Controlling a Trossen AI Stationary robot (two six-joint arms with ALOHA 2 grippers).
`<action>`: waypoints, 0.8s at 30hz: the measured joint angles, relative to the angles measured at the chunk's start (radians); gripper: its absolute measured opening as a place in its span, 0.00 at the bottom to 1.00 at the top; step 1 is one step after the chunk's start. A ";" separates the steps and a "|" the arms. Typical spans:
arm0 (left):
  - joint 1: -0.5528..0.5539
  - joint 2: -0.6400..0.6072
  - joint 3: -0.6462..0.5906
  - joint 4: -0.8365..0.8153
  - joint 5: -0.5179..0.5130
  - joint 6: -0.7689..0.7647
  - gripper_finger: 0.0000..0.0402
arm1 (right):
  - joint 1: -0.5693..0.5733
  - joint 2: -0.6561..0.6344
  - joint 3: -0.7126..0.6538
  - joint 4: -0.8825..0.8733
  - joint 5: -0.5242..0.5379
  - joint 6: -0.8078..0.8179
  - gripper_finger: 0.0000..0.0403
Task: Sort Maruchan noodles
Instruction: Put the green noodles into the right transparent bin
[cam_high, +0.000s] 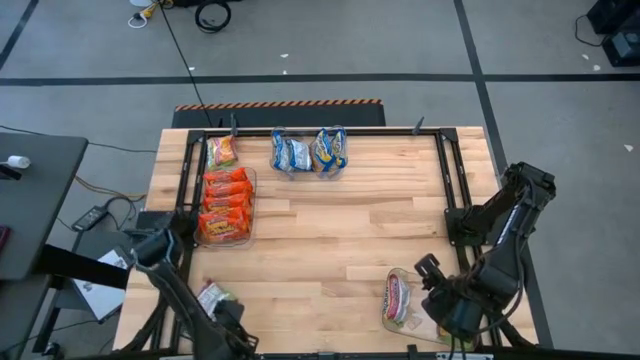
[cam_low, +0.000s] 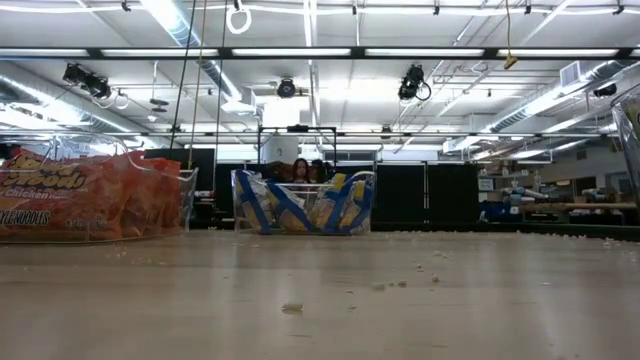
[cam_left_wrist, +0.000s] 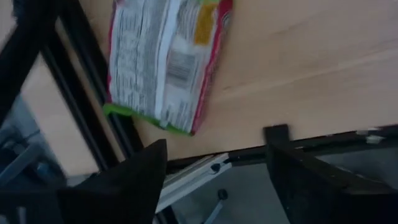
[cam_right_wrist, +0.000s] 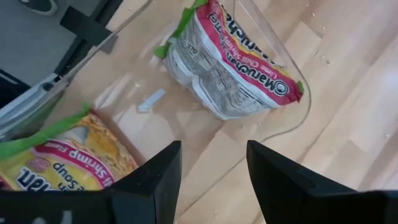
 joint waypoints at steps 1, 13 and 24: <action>0.000 0.023 0.000 0.000 0.029 -0.002 0.70 | 0.003 0.000 0.000 0.003 0.000 0.008 0.46; 0.018 0.246 0.000 -0.016 0.083 0.165 0.71 | 0.005 0.000 -0.001 0.000 0.037 0.012 0.46; 0.041 0.278 -0.048 -0.018 0.135 0.111 0.62 | -0.002 0.000 -0.001 -0.001 0.009 -0.011 0.46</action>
